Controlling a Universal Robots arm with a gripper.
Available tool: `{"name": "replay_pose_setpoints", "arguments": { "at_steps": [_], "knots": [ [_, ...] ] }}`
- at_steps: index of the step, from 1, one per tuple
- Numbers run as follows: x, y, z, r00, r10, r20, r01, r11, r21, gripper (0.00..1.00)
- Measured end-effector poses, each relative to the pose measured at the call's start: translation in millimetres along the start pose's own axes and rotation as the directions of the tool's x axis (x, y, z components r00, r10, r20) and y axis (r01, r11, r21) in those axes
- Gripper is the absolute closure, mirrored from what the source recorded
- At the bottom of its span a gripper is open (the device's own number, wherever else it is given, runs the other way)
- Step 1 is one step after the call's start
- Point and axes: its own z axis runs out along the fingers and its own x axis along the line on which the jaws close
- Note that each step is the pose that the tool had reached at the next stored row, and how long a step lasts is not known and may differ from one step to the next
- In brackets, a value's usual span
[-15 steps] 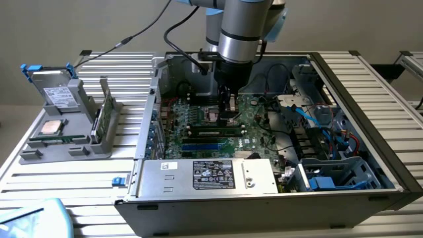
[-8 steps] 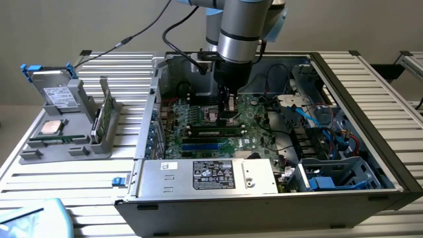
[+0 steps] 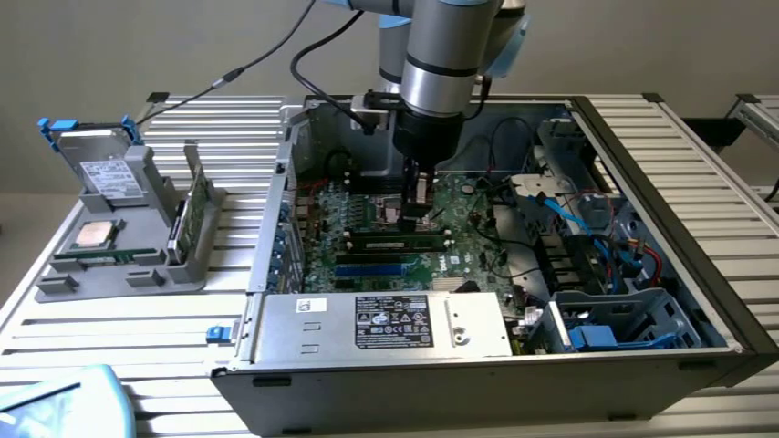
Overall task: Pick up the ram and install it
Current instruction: 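Press down the ram until it locks into place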
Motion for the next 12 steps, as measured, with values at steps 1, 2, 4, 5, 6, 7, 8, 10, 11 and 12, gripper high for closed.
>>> {"name": "replay_pose_setpoints", "arguments": {
  "at_steps": [1,2,4,5,6,7,8,10,11,12],
  "knots": [
    [0.0,0.0,0.1,0.9999,0.013,0.0016,-0.013,0.9999,-0.0003,0.9],
    [0.0,0.0,0.2,0.9997,0.026,0.003,-0.026,0.9997,-0.0007,0.9],
    [-0.1,-0.1,0.5,0.9988,0.049,0.006,-0.049,0.9988,0.0011,0.9],
    [-0.1,-0.1,0.8,0.9983,0.058,0.0072,-0.058,0.9983,0.0039,0.9],
    [-0.1,-0.1,1.0,0.9978,0.065,0.0076,-0.065,0.9978,0.0069,0.9],
    [-0.1,-0.2,1.4,0.9973,0.073,0.0077,-0.073,0.9973,0.0103,0.9],
    [-0.2,-0.2,1.7,0.9967,0.081,0.0076,-0.081,0.9966,0.0136,0.9],
    [-0.3,-0.1,2.5,0.9955,0.095,0.0068,-0.095,0.9954,0.0176,0.9],
    [-0.2,0.4,2.5,0.995,0.1,0.0057,-0.1,0.9949,0.0172,0.9],
    [-0.1,1.0,2.7,0.9945,0.104,0.0053,-0.104,0.9944,0.0169,0.9]
  ]
}}
